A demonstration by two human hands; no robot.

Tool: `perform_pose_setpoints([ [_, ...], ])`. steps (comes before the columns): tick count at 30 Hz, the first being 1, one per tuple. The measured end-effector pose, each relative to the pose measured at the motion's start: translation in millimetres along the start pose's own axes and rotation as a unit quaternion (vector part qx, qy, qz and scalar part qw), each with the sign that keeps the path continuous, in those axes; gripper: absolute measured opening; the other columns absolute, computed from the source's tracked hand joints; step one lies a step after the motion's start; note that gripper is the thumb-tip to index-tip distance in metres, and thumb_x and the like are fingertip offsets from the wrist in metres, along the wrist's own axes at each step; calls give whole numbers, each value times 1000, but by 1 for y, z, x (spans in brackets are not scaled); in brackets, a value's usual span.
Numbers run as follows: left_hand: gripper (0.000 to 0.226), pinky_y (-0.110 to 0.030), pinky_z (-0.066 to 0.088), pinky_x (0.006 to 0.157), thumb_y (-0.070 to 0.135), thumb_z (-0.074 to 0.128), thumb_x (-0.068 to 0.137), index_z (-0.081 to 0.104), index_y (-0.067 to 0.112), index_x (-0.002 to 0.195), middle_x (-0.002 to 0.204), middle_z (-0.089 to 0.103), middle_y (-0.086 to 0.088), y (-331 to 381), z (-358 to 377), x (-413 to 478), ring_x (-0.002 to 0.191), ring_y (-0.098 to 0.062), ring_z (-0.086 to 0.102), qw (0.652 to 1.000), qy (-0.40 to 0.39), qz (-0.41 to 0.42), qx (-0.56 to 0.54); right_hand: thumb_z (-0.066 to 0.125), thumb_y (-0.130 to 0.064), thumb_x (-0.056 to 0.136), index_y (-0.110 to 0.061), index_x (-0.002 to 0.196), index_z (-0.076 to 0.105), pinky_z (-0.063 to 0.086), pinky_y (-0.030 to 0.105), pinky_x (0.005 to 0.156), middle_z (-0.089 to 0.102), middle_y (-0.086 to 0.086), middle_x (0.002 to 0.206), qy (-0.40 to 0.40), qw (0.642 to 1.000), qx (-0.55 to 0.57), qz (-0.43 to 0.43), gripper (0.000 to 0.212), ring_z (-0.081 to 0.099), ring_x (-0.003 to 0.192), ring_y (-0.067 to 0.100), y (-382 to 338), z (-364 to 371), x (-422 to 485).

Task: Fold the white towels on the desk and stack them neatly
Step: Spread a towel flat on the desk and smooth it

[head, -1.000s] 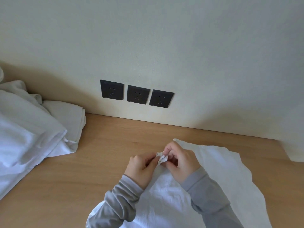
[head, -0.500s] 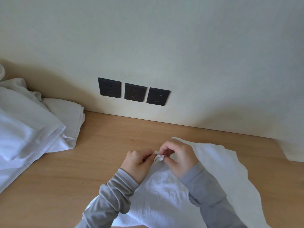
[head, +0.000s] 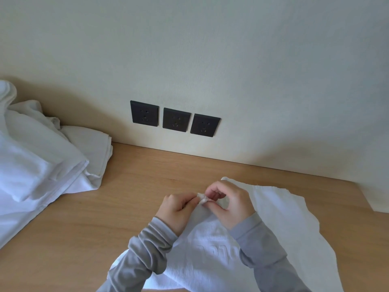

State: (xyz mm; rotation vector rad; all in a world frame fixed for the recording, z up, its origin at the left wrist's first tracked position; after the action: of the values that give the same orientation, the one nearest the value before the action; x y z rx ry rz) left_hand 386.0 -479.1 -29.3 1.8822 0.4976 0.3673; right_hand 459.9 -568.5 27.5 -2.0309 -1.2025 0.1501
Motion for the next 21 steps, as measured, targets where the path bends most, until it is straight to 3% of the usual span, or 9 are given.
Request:
perform_pose_setpoints([
  [3, 25, -34, 42, 62, 10, 54, 91, 64, -7, 76, 65, 58, -24, -1, 0, -1, 63, -14, 46, 1000, 5, -4, 6, 72, 1, 71, -4, 68, 64, 47, 17, 65, 62, 0, 72, 45, 999, 10, -19, 10, 56, 70, 6, -1, -5, -7],
  [6, 27, -31, 37, 58, 9, 54, 91, 59, -9, 71, 58, 48, -13, 0, -2, -1, 60, -14, 42, 1000, 10, -7, 7, 70, -2, 70, -3, 66, 63, 44, 13, 69, 62, 3, 78, 60, 998, 13, -9, 8, 55, 77, 5, 3, -6, -10],
  [13, 29, -27, 33, 56, 8, 53, 92, 55, -6, 66, 58, 44, -7, 9, -1, 1, 58, -13, 39, 999, -30, 19, 7, 70, -1, 75, -3, 71, 61, 40, 9, 75, 63, 3, 85, -13, 1000, 5, -17, 10, 55, 84, 4, 1, 3, 2],
  [16, 30, -24, 31, 55, 6, 52, 92, 54, 1, 63, 55, 41, 0, 10, -2, 1, 56, -10, 37, 999, -51, 12, -3, 66, -5, 78, -5, 74, 59, 43, 15, 71, 62, 1, 79, -47, 998, -3, -30, 8, 53, 79, 7, -2, 9, 4],
  [19, 21, -26, 37, 60, 17, 54, 83, 60, -2, 76, 63, 49, -2, 8, 1, -2, 61, -12, 44, 995, -89, -12, -41, 64, -8, 82, -7, 77, 58, 46, 23, 68, 59, -4, 77, -60, 998, -15, -22, 8, 53, 74, 6, 2, 12, 5],
  [21, 23, -25, 47, 70, 15, 57, 76, 66, 4, 94, 78, 64, 0, 8, 4, -3, 74, -13, 59, 995, -101, -1, 7, 64, -11, 84, -9, 84, 57, 46, 18, 71, 56, -10, 79, -56, 998, -7, -11, 8, 54, 76, 3, 6, 13, 4],
])
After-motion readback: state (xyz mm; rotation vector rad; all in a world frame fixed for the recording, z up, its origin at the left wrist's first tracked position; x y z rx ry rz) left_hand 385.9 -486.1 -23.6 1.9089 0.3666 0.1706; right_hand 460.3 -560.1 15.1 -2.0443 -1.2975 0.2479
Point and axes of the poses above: each hand's wrist, its own x-axis towards the middle knuckle, its own z-axis out of the palm, y = z × x, the point moved 9 cm from there along x, towards the middle knuckle
